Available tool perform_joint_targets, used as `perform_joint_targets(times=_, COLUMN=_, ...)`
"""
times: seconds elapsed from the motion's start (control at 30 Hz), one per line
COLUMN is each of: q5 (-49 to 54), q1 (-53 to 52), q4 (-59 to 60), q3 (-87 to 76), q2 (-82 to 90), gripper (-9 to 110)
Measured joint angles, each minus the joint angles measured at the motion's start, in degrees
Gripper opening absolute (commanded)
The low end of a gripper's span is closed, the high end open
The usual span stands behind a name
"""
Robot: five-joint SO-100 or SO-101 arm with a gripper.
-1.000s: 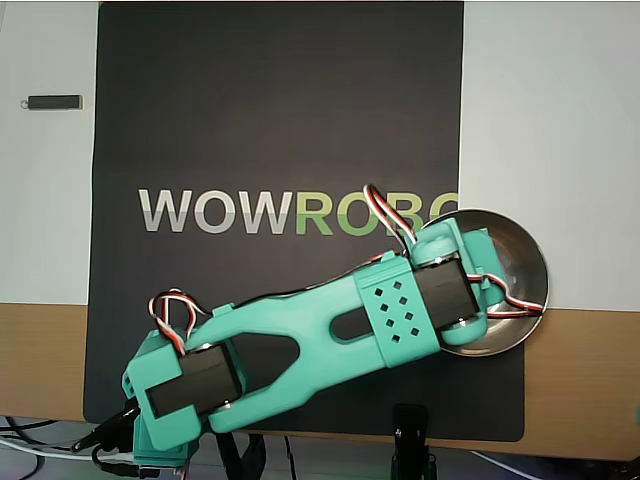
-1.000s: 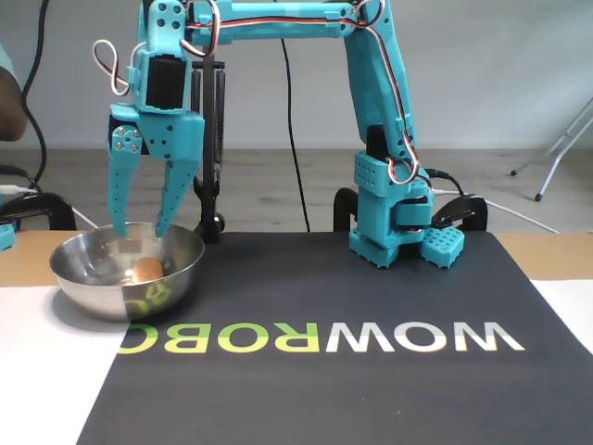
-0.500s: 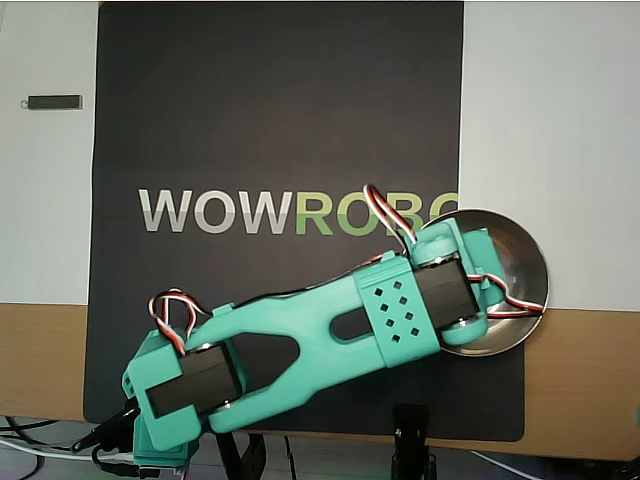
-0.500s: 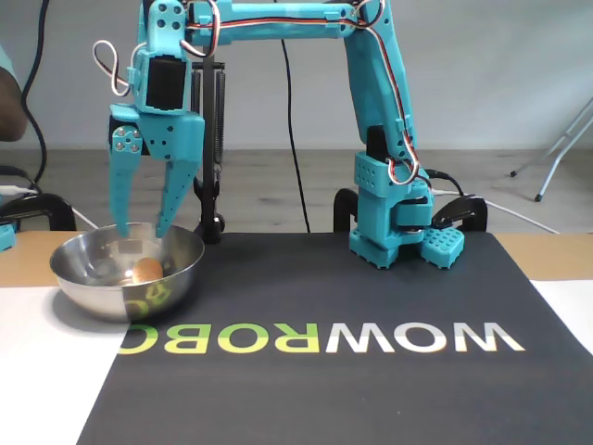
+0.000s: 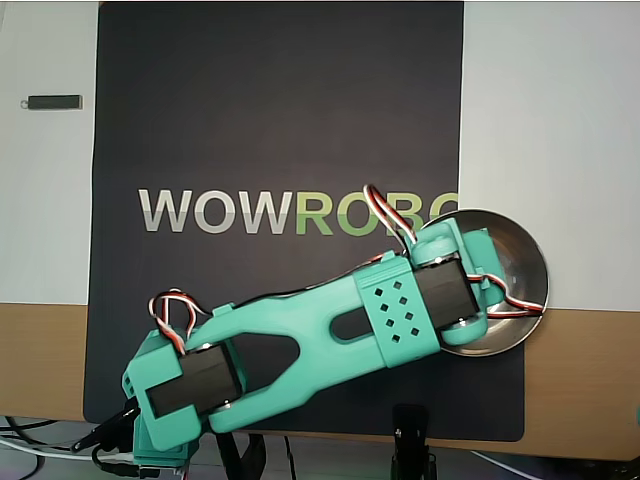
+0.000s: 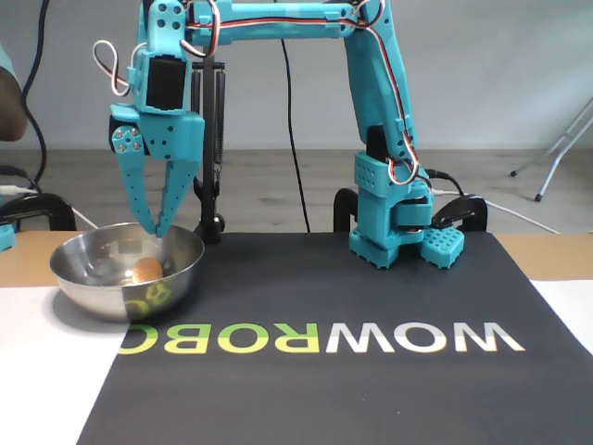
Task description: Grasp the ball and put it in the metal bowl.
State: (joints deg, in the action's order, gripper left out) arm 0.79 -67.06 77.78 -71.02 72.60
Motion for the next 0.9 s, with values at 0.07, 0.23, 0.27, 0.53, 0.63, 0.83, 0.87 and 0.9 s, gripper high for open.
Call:
perform_joint_targets(times=0.07, q5=0.0, q1=0.1, q4=0.0, q3=0.0, q2=0.0, gripper=0)
perform_joint_targets(times=0.23, q5=0.0, q1=1.5, q4=1.6, q3=0.0, q2=0.0, gripper=0)
perform_joint_targets(times=0.27, q5=0.0, q1=2.1, q4=2.2, q3=0.0, q2=0.0, gripper=0)
perform_joint_targets(times=0.53, q5=0.0, q1=7.7, q4=6.9, q3=0.0, q2=3.3, gripper=0)
perform_joint_targets(times=0.63, q5=-0.4, q1=10.5, q4=9.5, q3=0.0, q2=6.4, gripper=0)
perform_joint_targets(times=0.83, q5=-0.6, q1=17.1, q4=14.1, q3=0.0, q2=10.6, gripper=0)
perform_joint_targets(times=0.87, q5=-0.6, q1=18.2, q4=14.7, q3=0.0, q2=11.1, gripper=0)
perform_joint_targets(times=0.9, q5=-0.6, q1=19.5, q4=15.2, q3=0.0, q2=11.4, gripper=0)
